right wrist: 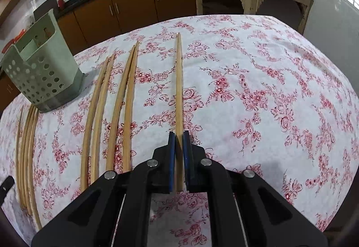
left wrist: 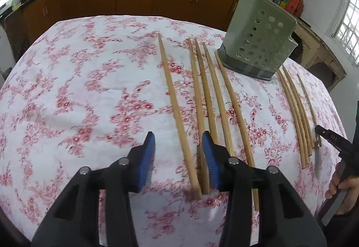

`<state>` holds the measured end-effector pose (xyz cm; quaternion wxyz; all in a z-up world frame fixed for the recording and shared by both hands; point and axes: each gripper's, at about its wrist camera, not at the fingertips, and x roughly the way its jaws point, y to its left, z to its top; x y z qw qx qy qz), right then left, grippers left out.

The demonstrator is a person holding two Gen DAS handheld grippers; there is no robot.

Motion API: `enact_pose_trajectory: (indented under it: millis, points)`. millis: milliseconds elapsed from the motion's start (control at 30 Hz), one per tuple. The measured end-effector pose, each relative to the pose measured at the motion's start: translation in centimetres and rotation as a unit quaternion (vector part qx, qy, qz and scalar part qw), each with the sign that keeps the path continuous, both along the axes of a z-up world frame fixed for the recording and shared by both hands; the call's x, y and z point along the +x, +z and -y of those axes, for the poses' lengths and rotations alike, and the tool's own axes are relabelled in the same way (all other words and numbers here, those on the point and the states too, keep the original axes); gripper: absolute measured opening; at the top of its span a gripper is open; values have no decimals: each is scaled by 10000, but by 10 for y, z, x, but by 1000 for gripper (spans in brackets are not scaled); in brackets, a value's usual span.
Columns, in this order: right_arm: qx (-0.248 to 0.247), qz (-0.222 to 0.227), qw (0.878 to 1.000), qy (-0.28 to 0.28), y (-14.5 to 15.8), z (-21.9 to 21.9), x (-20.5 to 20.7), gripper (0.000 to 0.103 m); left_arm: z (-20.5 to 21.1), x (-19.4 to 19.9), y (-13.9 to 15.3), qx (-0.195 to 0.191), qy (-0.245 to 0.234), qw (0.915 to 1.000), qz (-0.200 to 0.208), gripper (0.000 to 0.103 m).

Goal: Organize utensils
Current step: 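Lower the left tool onto one wooden chopstick and close it while the right tool grasps another chopstick, then lift the held chopsticks with both tools and carry them toward the green holder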

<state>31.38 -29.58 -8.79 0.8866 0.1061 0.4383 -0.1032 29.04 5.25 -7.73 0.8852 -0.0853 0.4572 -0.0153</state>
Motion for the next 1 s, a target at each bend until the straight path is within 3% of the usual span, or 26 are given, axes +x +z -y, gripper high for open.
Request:
enact_pose_trajectory:
  millis: [100, 200, 433, 1000]
  points:
    - [-4, 28, 10000, 62, -1, -2, 1, 8, 3, 8, -7, 45, 3, 9998, -184, 19]
    - [6, 53, 9999, 162, -3, 0, 4, 8, 3, 12, -8, 182, 58, 9997, -164, 9]
    - [89, 80, 9995, 291, -2, 1, 9, 8, -21, 28, -6, 243, 312, 9991, -134, 8]
    - [20, 195, 9989, 418, -5, -2, -2, 8, -22, 7, -5, 268, -23, 9996, 66, 14]
